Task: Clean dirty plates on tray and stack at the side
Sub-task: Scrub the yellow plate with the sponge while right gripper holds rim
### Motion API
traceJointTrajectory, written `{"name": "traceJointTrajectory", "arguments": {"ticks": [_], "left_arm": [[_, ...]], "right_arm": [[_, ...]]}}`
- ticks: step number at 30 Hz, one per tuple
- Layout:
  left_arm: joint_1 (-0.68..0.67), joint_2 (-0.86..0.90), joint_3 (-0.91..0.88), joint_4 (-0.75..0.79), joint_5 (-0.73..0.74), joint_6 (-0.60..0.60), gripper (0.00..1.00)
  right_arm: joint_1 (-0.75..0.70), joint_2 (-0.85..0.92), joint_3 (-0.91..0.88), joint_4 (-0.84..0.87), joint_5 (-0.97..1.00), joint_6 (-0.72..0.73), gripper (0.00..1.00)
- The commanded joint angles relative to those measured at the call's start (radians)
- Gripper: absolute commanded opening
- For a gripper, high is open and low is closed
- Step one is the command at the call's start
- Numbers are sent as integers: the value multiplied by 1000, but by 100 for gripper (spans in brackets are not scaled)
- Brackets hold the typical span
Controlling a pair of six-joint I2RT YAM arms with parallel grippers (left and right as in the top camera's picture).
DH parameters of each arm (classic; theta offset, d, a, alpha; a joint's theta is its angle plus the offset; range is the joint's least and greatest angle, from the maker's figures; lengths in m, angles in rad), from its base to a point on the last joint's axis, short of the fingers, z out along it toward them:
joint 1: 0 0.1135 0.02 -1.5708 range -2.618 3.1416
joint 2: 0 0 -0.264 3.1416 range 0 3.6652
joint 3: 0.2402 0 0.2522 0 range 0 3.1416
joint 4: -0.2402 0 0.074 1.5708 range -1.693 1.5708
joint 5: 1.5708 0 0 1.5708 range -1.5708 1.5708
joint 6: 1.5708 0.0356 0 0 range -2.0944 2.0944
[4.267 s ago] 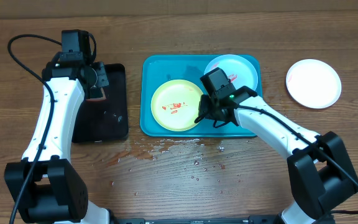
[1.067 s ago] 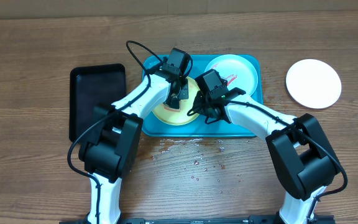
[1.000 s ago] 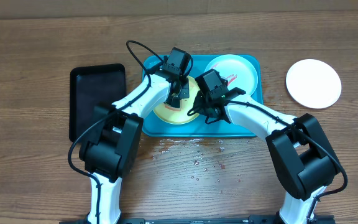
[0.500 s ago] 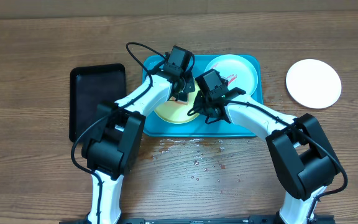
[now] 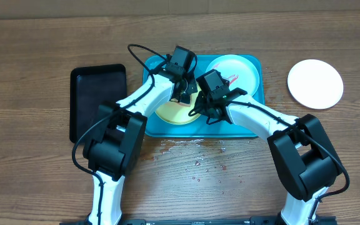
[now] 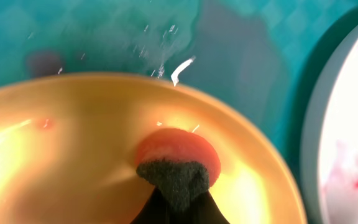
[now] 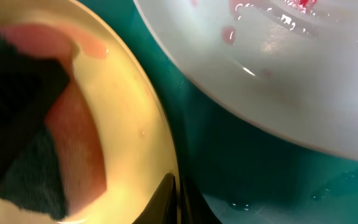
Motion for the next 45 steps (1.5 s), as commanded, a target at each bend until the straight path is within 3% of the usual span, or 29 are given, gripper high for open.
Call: {"name": "traceJointTrajectory", "arguments": {"ticks": [1,8,24,35,45], "left_arm": [[-7,47,-27,-99,-116,37,4],[48,46,-26,-222,-256,49,4],[122,44,21,-360,-293,68,4],[84,79,18,-230,-39,90,4],[35,129,19,-153,5,94,4]], "right_arm": [[2,-13,18,-3,-21,-4,4],[2,-13,18,-5,-21,-4,4],[2,-13,18,-6,-21,-4,4],[2,-13,18,-6,-21,-7,4],[2,-13,18,-6,-21,-8,4]]}}
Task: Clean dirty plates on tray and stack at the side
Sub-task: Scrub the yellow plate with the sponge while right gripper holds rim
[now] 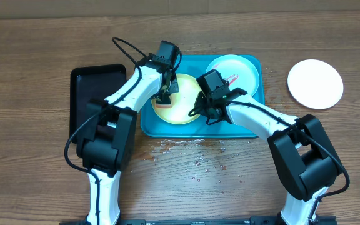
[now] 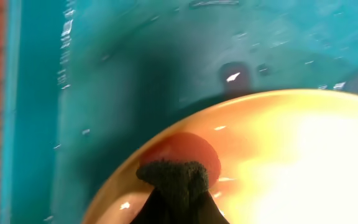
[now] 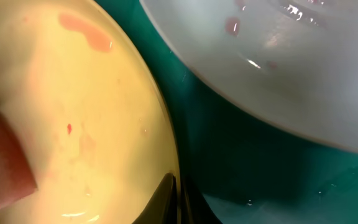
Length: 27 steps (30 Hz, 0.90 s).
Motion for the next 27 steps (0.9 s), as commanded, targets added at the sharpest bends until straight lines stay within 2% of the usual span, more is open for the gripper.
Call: {"name": "traceJointTrajectory", "arguments": {"ticks": [1,17,27], "left_arm": [[-56,113,-39,21,134,24,4],[-96,113,-39,105,218,4,4],[-97,113,-39,124,215,-1,4]], "right_arm": [[3,-13,17,0,-3,-10,4],[11,-13,17,1,-14,-28,4],[34,-13,17,30,-39,-35,4]]}}
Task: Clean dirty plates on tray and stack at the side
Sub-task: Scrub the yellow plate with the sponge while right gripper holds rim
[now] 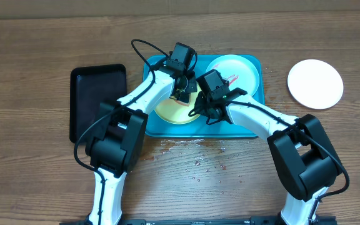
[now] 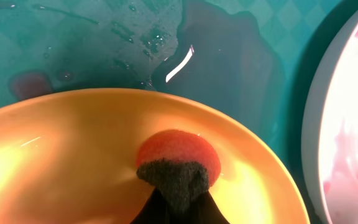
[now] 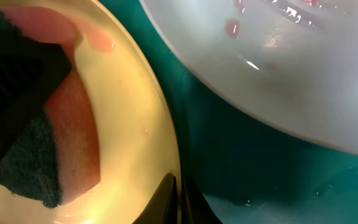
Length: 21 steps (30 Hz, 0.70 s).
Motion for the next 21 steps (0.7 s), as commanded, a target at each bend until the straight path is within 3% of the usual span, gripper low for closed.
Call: {"name": "traceJointTrajectory", "arguments": {"ticks": [1,11,21], "left_arm": [[-24,90,-42,-23,43,-20,4],[-30,90,-42,-25,-129,-90,4],[9,90,-42,-228,-319,-60,4]], "right_arm": [[32,-13,17,22,-46,-29,4],[32,-13,17,20,-60,-29,4],[32,-13,17,14,-60,-29,4]]}}
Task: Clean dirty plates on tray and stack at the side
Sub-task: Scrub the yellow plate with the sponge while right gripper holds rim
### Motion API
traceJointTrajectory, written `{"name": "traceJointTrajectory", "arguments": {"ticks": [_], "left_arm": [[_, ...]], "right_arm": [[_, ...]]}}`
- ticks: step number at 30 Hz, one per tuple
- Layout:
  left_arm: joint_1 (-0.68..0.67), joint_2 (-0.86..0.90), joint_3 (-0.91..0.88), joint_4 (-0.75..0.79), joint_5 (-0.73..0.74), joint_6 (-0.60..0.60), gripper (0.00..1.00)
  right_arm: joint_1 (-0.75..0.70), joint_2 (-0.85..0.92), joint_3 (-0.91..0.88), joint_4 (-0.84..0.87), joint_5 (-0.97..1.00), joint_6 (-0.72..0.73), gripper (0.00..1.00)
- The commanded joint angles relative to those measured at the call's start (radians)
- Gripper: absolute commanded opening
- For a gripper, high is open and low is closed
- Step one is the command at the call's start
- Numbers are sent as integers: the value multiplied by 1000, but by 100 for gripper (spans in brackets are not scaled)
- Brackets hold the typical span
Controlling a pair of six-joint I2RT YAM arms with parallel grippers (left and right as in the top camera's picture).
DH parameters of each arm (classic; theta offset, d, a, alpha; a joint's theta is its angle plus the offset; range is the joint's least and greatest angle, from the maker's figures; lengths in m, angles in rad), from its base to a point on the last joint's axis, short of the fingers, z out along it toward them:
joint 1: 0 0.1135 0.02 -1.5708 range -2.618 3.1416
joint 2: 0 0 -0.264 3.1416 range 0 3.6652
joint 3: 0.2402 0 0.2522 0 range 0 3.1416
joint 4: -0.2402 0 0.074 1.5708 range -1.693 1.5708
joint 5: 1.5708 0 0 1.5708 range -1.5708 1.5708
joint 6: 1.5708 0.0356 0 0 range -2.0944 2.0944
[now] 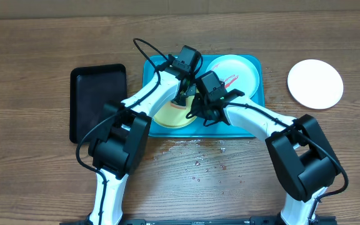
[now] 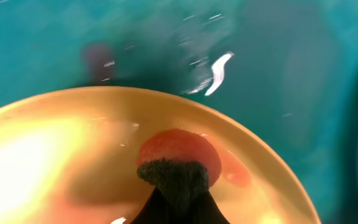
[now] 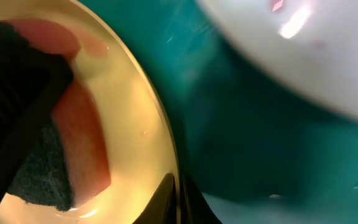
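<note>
A yellow plate (image 1: 169, 116) lies in the left half of the teal tray (image 1: 253, 94). My left gripper (image 2: 178, 200) is shut on an orange sponge with a dark scouring side (image 2: 179, 154), pressed on the plate's wet right part (image 2: 55, 162). My right gripper (image 3: 176, 185) is shut on the yellow plate's rim (image 3: 157, 124), close beside the sponge (image 3: 82, 146). A pink smear (image 3: 93, 43) shows near the rim. A pale plate with red stains (image 1: 237, 74) lies in the tray's right half.
One clean white plate (image 1: 315, 84) lies on the wooden table to the right of the tray. A black tray (image 1: 96, 100) stands on the left. Water drops (image 1: 195, 162) speckle the table in front of the teal tray.
The right gripper and the yellow plate have shifted a little left and forward, away from the stained plate. The sponge still sits on the plate's right part, slightly turned.
The sponge was first on the yellow plate's right part next to the right gripper. Then it was at the plate's far left edge. Then it was back on the right part, where it is now. The right gripper has held the rim throughout.
</note>
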Motion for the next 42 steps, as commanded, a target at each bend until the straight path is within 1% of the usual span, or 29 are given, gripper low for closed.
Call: {"name": "traceJointTrajectory", "arguments": {"ticks": [1,10,15,19,25,30,36,42], "left_arm": [[45,90,-66,-98,-117,11,4],[124,90,-66,-217,-126,10,4],[137,90,-63,-259,-140,10,4],[135,87,-56,-265,-139,9,4],[101,85,-55,-205,-37,11,4],[56,85,-55,-82,85,40,4],[14,87,-55,-17,116,38,5],[-6,89,-55,11,119,32,4]], "right_arm": [[10,-13,17,9,-25,-21,4],[10,-13,17,9,-21,-21,4],[10,-13,17,9,-21,-21,4],[10,-13,17,8,-14,-20,4],[9,-13,17,12,-14,-20,4],[9,-13,17,11,-15,-20,4],[9,-13,17,13,-14,-20,4],[9,-13,17,16,-15,-20,4]]}}
